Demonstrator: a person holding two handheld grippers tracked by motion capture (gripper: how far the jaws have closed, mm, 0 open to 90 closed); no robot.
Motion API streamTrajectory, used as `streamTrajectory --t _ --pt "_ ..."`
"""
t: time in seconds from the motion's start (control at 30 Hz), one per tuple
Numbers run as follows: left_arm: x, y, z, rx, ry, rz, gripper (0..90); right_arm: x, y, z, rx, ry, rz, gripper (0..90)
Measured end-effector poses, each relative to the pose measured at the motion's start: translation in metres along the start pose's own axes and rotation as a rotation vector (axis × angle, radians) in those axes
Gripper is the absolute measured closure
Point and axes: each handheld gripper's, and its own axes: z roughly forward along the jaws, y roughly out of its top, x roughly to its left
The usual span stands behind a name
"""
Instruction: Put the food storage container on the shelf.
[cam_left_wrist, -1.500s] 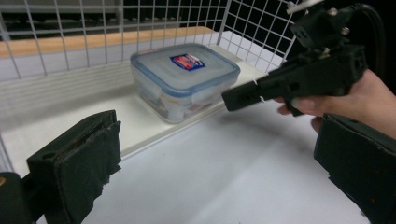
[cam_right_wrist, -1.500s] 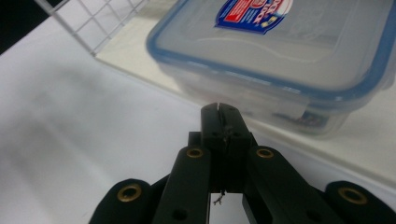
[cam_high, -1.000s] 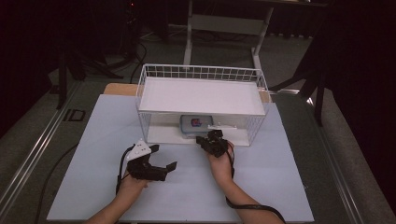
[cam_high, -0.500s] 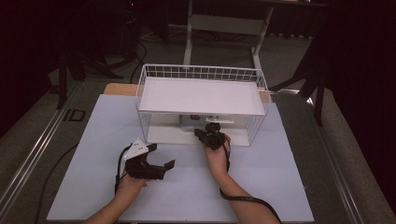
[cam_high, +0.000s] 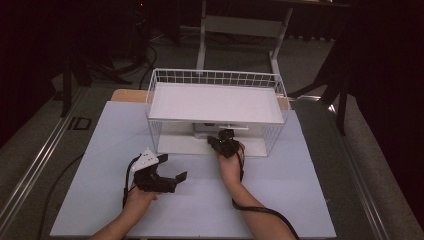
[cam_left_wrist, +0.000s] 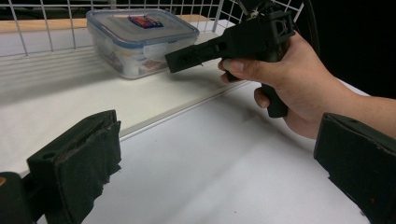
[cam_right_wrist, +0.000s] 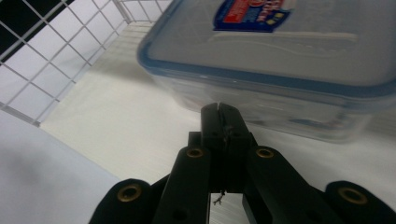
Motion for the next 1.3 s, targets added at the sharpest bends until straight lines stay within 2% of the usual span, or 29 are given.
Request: streamTrajectory --t 0.03,0.1,0.17,0.23,0.3,0.33,0.37,0.4,0.47,0.6,0.83,0.97,1.0,1.03,1.07,1.1,1.13,1.17,1.2,1.23,1.3 --pt "0.0 0.0 0.0 0.0 0.0 -0.002 1.6 0.002 0.0 0.001 0.003 0.0 -0.004 90.0" --pt "0.0 0.0 0.0 0.0 0.0 0.0 1.6 0.001 0.001 0.004 -0.022 -0.006 -0.056 90.0" --pt "0.0 0.0 0.0 0.001 0.001 0.003 1.6 0.0 0.001 0.005 -0.021 0.003 -0.054 89.9" --pt "0.0 0.0 0.0 0.002 0.001 0.002 1.6 0.002 -0.001 0.003 -0.008 0.012 -0.004 89.7" --pt "0.001 0.0 -0.001 0.001 -0.002 -0.002 1.6 0.006 -0.002 0.001 -0.007 0.018 -0.01 88.1" --pt "0.001 0.001 -0.001 0.003 -0.003 -0.003 1.6 0.008 -0.003 -0.001 -0.012 0.012 -0.033 87.6" --pt "0.001 0.001 -0.001 0.003 -0.003 -0.003 1.6 0.008 -0.003 -0.001 -0.012 0.012 -0.033 87.6" --pt "0.002 0.003 -0.002 -0.004 0.003 0.008 1.6 0.013 -0.006 -0.006 -0.024 0.031 -0.076 86.7" --pt "0.002 0.004 -0.004 -0.012 0.009 0.012 1.6 0.015 -0.008 -0.01 -0.037 0.037 -0.108 85.4" --pt "0.003 0.004 -0.006 -0.017 0.012 0.01 1.6 0.017 -0.013 -0.018 -0.032 0.04 -0.131 83.3" --pt "0.003 0.006 -0.006 -0.023 0.01 0.007 1.6 0.017 -0.022 -0.041 -0.044 0.017 -0.187 65.8" --pt "0.002 0.006 -0.005 -0.018 0.008 0.012 1.6 0.018 -0.023 -0.048 -0.054 0.006 -0.209 62.1" --pt "0.001 0.005 -0.004 -0.014 0.006 0.014 1.6 0.018 -0.023 -0.051 -0.06 0.007 -0.213 58.3" --pt "0.0 0.005 -0.003 -0.013 -0.004 0.015 1.6 0.017 -0.024 -0.06 -0.071 0.023 -0.201 45.3" --pt "0.0 0.005 -0.003 -0.013 -0.004 0.015 1.6 0.017 -0.024 -0.06 -0.071 0.023 -0.201 45.3" --pt "0.0 0.005 -0.002 -0.014 -0.009 0.014 1.6 0.017 -0.026 -0.064 -0.08 0.031 -0.205 34.2" --pt "0.0 0.004 -0.002 -0.017 -0.014 0.016 1.6 0.017 -0.027 -0.066 -0.084 0.041 -0.203 28.5" --pt "-0.001 0.004 -0.001 -0.022 -0.022 0.019 1.6 0.017 -0.027 -0.066 -0.084 0.041 -0.203 28.5" --pt "-0.001 0.004 -0.001 -0.03 -0.04 0.027 1.6 0.017 -0.029 -0.069 -0.102 0.065 -0.209 20.1" --pt "-0.002 0.005 -0.001 -0.036 -0.047 0.028 1.6 0.016 -0.029 -0.071 -0.107 0.073 -0.208 19.3" --pt "-0.003 0.006 0.0 -0.035 -0.04 0.036 1.6 0.016 -0.031 -0.073 -0.102 0.092 -0.224 14.8"
